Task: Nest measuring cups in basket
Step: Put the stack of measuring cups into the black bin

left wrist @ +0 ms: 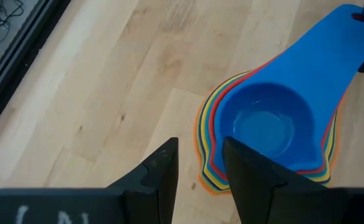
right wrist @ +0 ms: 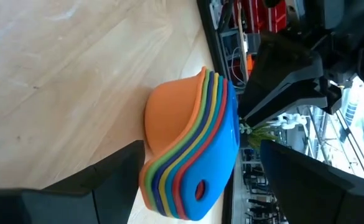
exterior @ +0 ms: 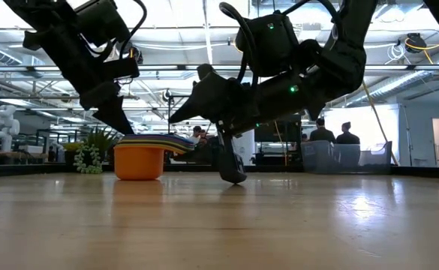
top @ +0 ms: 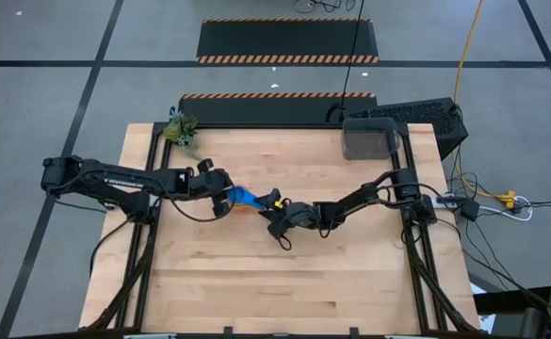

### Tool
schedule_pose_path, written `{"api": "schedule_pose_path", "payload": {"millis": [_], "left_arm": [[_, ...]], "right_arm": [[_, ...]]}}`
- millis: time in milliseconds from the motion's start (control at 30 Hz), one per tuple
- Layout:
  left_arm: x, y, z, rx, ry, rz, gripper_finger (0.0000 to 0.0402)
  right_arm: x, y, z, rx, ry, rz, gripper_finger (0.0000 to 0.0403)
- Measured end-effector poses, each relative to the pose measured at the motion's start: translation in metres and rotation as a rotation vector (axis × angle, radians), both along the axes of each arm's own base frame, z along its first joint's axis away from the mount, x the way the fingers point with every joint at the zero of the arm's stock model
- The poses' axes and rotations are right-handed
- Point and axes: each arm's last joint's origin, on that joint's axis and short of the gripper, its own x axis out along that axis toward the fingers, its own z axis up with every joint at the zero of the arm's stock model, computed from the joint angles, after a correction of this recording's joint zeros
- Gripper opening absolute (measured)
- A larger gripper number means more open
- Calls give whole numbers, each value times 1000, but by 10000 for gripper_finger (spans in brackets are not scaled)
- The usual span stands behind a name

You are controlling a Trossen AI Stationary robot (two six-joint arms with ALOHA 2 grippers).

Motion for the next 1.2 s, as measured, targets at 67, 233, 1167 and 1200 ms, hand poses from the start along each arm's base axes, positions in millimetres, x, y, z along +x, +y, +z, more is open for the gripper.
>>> {"api": "schedule_pose_path", "payload": {"millis": [67, 233, 1167, 1200], "left_arm": [[-1, 0, -1, 0, 1, 0, 131], [-1, 0, -2, 3, 1, -5, 131], [-1, 0, -2, 20, 8, -6, 131], [-1, 0, -2, 20, 8, -5, 131]], "right_arm": [[0, 0, 0, -5, 0, 2, 313], [-1, 0, -3, -28, 41, 8, 313], [-5, 7, -6, -84, 84, -56, 312], [-5, 7, -6, -82, 82, -56, 312]]}}
